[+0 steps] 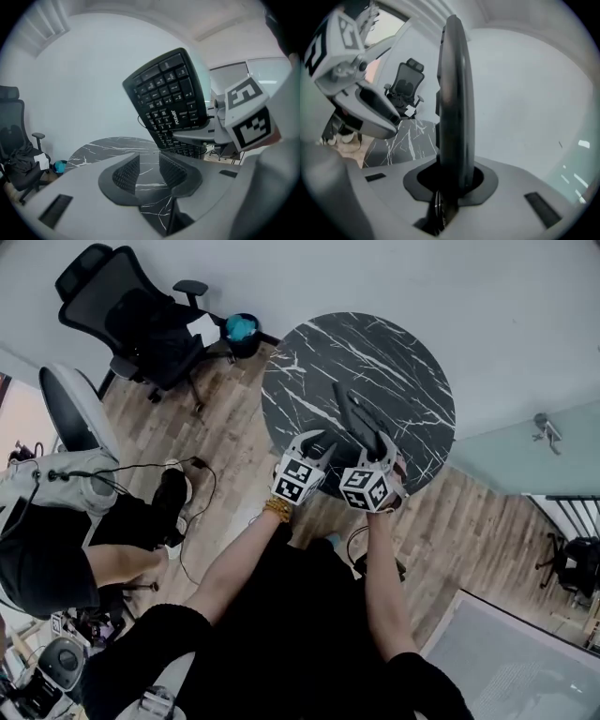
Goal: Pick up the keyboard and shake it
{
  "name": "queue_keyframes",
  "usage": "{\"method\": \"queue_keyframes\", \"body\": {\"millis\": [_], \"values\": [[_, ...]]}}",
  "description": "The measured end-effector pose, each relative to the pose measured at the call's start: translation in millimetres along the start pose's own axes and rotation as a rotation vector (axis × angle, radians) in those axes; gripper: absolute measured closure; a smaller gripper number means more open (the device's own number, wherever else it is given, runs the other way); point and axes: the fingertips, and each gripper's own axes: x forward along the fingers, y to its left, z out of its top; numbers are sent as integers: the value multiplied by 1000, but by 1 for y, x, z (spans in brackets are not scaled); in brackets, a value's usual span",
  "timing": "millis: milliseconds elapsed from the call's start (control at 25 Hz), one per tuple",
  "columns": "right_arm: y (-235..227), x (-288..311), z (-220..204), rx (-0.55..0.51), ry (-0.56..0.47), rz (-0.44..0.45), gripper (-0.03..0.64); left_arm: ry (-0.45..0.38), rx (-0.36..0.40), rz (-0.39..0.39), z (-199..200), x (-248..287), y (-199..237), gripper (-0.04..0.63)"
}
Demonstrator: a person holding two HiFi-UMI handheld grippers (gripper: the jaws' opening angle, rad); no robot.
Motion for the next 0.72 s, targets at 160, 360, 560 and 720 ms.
{"method": "queue_keyframes", "body": {"millis": [160,360,560,720], "values": [[-37,-9,1,418,-80,45,534,-41,1,4,19,0,1,462],[-64,-20,-21,998,-211,131,534,-92,18,3,43,2,-7,462],[-71,-28,-40,1107,-238,109,534,-97,46,-16,55,7,-20,462],[-97,-46,-32,780,-217,-28,534,-82,60,-22,49,8,-30,462]]}}
